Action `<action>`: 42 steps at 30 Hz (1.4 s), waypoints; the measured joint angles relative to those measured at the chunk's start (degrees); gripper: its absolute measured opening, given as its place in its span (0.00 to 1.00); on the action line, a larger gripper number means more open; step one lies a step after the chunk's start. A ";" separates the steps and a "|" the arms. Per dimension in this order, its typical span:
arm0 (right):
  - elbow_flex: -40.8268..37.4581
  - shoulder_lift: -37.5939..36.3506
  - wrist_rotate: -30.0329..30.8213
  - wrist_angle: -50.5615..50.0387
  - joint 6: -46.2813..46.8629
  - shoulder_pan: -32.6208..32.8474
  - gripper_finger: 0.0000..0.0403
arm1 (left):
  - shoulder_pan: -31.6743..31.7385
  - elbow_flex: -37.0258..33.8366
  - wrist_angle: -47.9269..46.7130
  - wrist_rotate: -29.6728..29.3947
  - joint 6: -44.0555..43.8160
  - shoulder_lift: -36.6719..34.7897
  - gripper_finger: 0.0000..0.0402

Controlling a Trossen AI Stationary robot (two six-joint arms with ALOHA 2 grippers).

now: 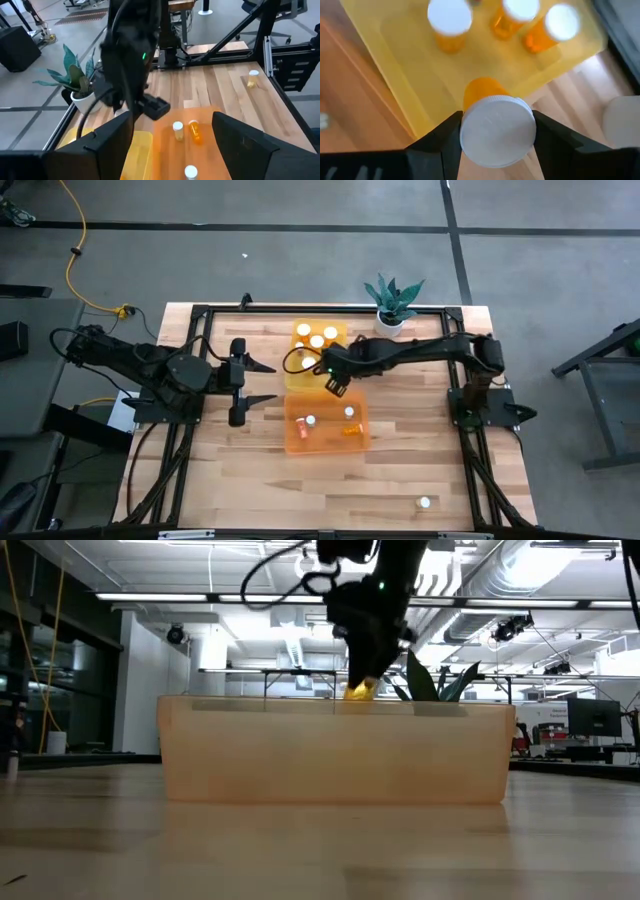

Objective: Pick and place medicine bottles into bin by pill shape (circle, oval)
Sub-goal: Put the orange capsule bottle into the yellow bin, then put the yellow tablet bottle into the orange bin

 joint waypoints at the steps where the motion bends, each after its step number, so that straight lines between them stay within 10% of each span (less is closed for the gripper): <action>1: -0.03 0.75 -0.82 0.03 -0.45 -0.44 0.45 | 0.00 0.00 -0.01 0.00 -0.07 0.00 0.66; 17: -0.07 3.65 -10.09 5.65 -6.22 -1.35 0.54 | 0.00 0.00 0.01 0.17 -1.48 0.00 0.66; 28: -0.07 0.74 -5.87 6.16 -12.60 0.58 0.67 | 0.00 0.00 0.00 -0.05 -1.40 0.00 0.66; 36: -6.65 -13.13 0.58 -2.11 -7.62 11.92 0.67 | 0.02 -0.01 -0.90 -0.24 -1.42 0.00 0.66; 42: -21.43 -29.83 -0.05 3.64 15.49 27.87 0.67 | 0.02 -0.02 -0.23 -0.26 -1.40 0.00 0.66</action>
